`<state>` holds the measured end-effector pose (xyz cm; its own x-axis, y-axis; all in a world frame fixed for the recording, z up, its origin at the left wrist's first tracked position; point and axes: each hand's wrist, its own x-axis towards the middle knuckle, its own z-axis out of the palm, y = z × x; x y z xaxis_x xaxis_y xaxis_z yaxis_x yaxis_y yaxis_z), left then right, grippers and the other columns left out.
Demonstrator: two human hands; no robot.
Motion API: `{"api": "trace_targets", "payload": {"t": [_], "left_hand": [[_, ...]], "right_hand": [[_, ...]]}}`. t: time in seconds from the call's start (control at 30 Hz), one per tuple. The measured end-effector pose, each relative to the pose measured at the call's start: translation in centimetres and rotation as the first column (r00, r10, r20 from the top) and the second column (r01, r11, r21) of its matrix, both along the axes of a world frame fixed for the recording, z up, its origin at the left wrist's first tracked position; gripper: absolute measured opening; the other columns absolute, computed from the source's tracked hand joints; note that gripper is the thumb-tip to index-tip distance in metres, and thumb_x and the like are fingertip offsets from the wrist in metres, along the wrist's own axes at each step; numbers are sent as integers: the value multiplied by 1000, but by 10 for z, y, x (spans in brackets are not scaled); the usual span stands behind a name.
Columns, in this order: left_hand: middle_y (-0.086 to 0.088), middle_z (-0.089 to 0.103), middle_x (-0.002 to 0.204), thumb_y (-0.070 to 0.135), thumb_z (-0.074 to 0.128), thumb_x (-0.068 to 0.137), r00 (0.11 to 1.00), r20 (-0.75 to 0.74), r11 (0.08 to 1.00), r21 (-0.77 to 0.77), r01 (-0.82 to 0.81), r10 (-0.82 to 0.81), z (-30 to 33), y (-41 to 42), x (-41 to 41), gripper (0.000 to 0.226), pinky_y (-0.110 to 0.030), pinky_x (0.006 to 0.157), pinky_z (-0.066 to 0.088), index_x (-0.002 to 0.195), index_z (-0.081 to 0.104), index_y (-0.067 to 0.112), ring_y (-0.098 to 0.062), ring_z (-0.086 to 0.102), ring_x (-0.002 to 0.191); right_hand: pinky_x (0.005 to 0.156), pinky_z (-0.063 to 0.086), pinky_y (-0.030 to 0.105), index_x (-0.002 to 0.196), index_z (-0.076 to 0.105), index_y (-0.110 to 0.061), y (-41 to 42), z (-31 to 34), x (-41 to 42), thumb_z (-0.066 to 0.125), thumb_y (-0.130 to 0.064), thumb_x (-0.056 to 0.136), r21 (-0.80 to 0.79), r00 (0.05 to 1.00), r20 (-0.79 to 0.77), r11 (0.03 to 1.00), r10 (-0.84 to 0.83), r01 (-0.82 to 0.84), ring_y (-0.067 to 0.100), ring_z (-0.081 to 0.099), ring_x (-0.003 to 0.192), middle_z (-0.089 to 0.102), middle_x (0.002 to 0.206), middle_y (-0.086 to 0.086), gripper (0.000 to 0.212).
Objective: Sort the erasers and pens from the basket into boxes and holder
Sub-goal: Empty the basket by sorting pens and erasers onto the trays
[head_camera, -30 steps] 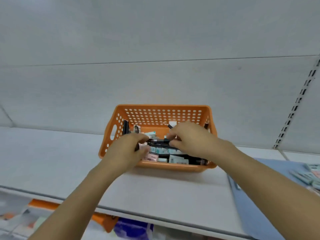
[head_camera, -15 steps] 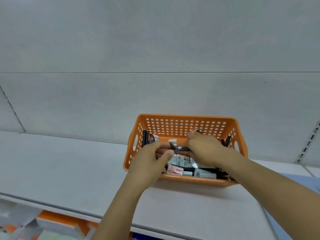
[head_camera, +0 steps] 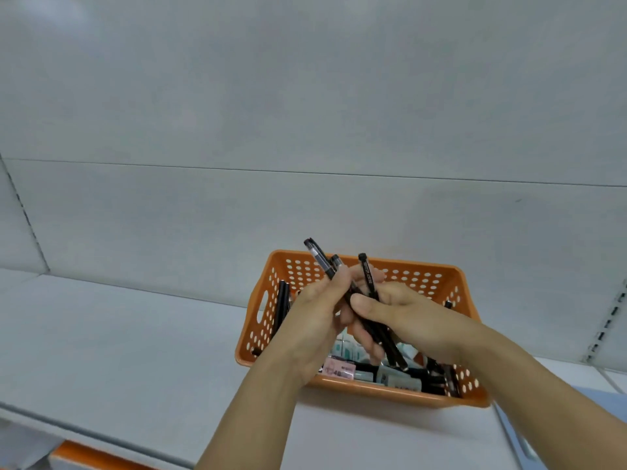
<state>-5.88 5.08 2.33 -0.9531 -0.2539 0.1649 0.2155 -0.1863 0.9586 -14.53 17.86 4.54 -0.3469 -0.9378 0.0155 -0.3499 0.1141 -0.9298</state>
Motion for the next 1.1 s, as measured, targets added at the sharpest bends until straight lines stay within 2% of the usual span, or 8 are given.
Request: {"api": "trace_targets", "payload": {"t": [0.1, 0.2, 0.27, 0.33, 0.5, 0.7, 0.97, 1.1], "left_hand": [[-28, 58, 99, 41, 45, 97, 992, 12, 990, 62, 128, -129, 0, 1, -1, 43, -50, 105, 44, 122, 66, 13, -26, 69, 96], [-24, 59, 128, 35, 42, 100, 980, -64, 975, 102, 195, -189, 3, 4, 2, 44, -46, 107, 43, 125, 62, 4, -28, 58, 122], [-15, 66, 122, 31, 40, 100, 993, -109, 993, 99, 60, -50, 9, 8, 4, 41, -44, 104, 45, 112, 66, 3, -25, 61, 118], [-13, 71, 111, 28, 35, 103, 968, -188, 973, 191, -128, 164, 18, 6, 6, 38, -45, 98, 48, 98, 63, 4, -26, 66, 109], [-6, 69, 84, 25, 37, 105, 809, -198, 762, 513, -395, 553, 25, -44, 35, 24, -38, 72, 59, 95, 54, 11, -21, 72, 78], [-6, 64, 74, 25, 39, 104, 838, 10, 699, 546, -462, 546, -9, -63, 50, 23, -33, 59, 58, 94, 54, 10, -18, 64, 58], [-9, 66, 73, 23, 38, 104, 856, 6, 738, 505, -449, 517, -16, -61, 51, 24, -31, 62, 59, 99, 54, 6, -20, 67, 63], [-8, 66, 71, 22, 39, 104, 867, 16, 733, 527, -431, 498, -14, -62, 54, 23, -32, 62, 58, 99, 54, 6, -19, 67, 62]], "right_hand": [[42, 42, 26, 93, 54, -1, 3, 1, 1, 38, -35, 102, -44, 961, 268, 997, 66, -57, 16, 45, 38, 55, 59, 9, 39], [31, 32, 16, 96, 57, 1, 0, -1, 2, 42, -40, 99, -89, 898, 433, 995, 85, -51, 10, 39, 30, 51, 56, 10, 44], [32, 32, 18, 85, 57, 2, -4, -2, 5, 43, -43, 97, -108, 910, 409, 994, 73, -31, 11, 42, 31, 54, 53, 8, 49], [38, 41, 24, 93, 60, 5, -11, -3, 7, 45, -51, 94, -131, 926, 377, 990, 6, 47, 16, 52, 43, 61, 65, 11, 58], [61, 54, 28, 101, 68, -5, -30, -9, -4, 47, -36, 100, -52, 851, 294, 882, -435, 469, 19, 65, 73, 71, 91, 11, 38], [57, 54, 27, 106, 62, 1, -87, -18, -4, 57, -13, 96, 88, 826, 373, 902, -423, 422, 20, 62, 72, 67, 100, 18, 18], [45, 41, 22, 98, 65, -8, -142, -31, 3, 65, -22, 89, 248, 900, 33, 876, -435, 414, 12, 52, 50, 58, 64, 3, 17], [38, 38, 17, 86, 58, -16, -129, -23, 4, 63, -21, 92, 166, 931, -76, 916, -357, 364, 3, 52, 39, 57, 66, -1, 9]]}}
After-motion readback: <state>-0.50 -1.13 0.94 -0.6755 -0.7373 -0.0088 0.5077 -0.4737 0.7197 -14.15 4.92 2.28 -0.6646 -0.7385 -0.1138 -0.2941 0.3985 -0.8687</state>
